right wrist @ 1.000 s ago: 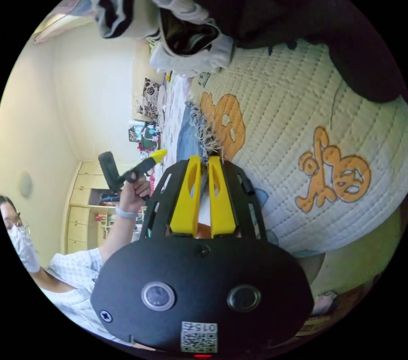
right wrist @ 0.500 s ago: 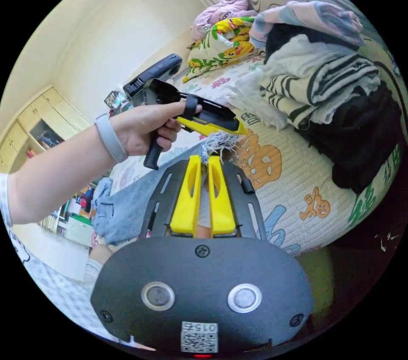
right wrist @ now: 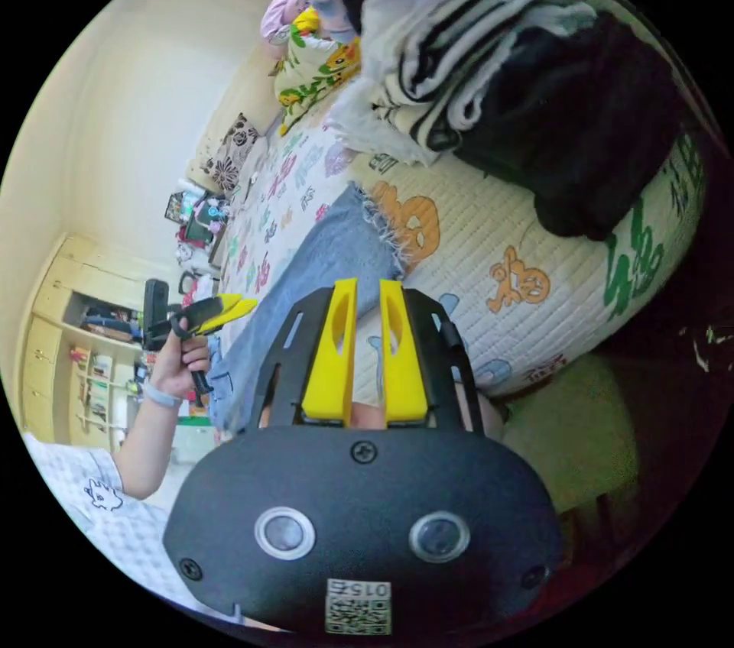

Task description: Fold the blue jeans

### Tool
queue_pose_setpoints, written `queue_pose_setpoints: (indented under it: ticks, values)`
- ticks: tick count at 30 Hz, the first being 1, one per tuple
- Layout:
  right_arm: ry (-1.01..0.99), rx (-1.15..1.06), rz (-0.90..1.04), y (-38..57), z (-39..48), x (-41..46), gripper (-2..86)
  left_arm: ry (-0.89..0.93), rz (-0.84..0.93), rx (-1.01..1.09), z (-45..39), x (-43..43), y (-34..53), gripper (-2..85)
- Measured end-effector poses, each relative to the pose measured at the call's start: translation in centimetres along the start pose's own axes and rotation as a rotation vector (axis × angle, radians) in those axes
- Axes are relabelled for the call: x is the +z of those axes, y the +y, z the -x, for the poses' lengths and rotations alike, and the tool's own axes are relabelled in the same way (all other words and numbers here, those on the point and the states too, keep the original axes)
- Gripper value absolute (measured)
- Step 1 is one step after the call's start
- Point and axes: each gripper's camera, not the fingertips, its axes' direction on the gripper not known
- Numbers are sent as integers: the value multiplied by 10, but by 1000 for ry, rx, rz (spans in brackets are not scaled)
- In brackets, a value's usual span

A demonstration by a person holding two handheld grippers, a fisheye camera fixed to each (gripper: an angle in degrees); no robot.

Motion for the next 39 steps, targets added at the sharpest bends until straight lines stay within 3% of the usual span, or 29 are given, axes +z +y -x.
queue_pose_setpoints:
  ticks: [4,6,10,12,18,21,25,29,32,37,39]
  values:
    - [-26,-271,112,16,91,61,68,-124,-246,-288,95,-132,131,138]
    - [-121,-421,249,30,165,133,87,-248,-415,-492,143,-216,228,138]
    - [-295,-624,471,76,291,252,87,-380,-592,-745,194,-308,356,143]
    - [-318,-780,608,120,381,332,88,-332,-699,-866,224,-342,423,152]
    - [-291,-951,921,227,551,508,114,-138,-832,-980,281,-369,504,161]
    - [-213,-1005,1012,279,605,578,114,-55,-898,-1014,298,-374,522,162]
    - [-157,-908,1068,307,633,653,114,0,-872,-1072,312,-370,528,156]
    - [-43,-838,1074,314,656,716,162,43,-960,-1021,290,-371,534,102]
    - [38,-849,1088,309,678,745,201,-193,-981,-785,226,-387,524,86]
    - [6,-796,1155,285,716,763,225,-582,-886,-413,103,-374,482,82]
    - [130,-873,1168,290,729,770,225,-701,-852,-308,60,-356,467,81]
